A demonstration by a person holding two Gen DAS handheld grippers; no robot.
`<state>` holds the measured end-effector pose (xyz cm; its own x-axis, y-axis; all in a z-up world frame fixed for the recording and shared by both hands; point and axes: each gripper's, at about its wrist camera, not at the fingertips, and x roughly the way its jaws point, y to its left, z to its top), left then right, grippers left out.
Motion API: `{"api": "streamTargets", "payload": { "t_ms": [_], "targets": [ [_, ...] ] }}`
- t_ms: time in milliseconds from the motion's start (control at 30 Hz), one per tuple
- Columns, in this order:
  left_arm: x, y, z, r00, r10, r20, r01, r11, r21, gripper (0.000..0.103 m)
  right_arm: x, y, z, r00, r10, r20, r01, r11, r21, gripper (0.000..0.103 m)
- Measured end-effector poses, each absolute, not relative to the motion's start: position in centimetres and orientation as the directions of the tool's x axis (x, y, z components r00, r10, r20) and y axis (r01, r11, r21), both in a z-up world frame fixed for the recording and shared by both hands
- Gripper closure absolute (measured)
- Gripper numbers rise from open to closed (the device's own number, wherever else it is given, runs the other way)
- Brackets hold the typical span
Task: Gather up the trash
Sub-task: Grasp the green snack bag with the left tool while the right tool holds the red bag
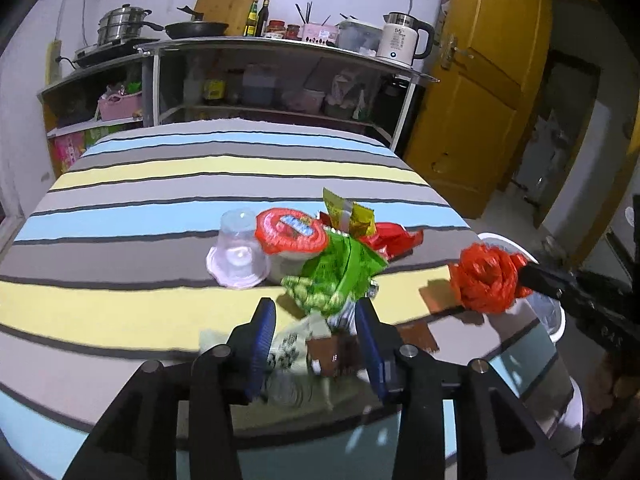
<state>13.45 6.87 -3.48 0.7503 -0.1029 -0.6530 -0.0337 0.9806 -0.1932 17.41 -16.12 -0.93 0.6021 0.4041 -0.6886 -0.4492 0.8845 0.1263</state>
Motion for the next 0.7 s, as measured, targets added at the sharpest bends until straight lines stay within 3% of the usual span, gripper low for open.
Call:
{"api": "streamTargets", "payload": {
  "t_ms": [133, 367, 433, 467, 700],
  "targets": [
    [15.1, 6.7, -3.7, 0.734, -0.134, -0.666, -0.025, 0.974, -0.223, 0.056, 17.6, -16.5, -1.1, 0.603, 0.4, -0.691, -0.442, 0.888, 0.128, 0.101],
    [16.8, 5.2, -4.5, 0.697, -0.136, -0.704, -0.03, 0.975, -0.219, 0.055, 17.8, -17.0, -1.4, 0.602, 0.391, -0.696, -0.428, 0.894, 0.133, 0.101],
    [16.8, 5.0, -4.7, 0.695, -0.145, -0.704, -0.033, 0.972, -0.233, 0.062, 17.8, -17.3, -1.5, 0.602, 0.39, -0.697, -0.423, 0.896, 0.135, 0.101],
    [16.9, 4.9, -4.7, 0.692, -0.144, -0.707, -0.035, 0.972, -0.232, 0.074, 17.7, -17.3, -1.5, 0.603, 0.389, -0.697, -0.422, 0.896, 0.136, 0.101],
    [16.4, 4.5, -4.3, 0.712, -0.138, -0.688, -0.037, 0.972, -0.233, 0.077, 17.5, -18.0, -1.1, 0.611, 0.383, -0.693, -0.413, 0.901, 0.134, 0.101]
  ]
}}
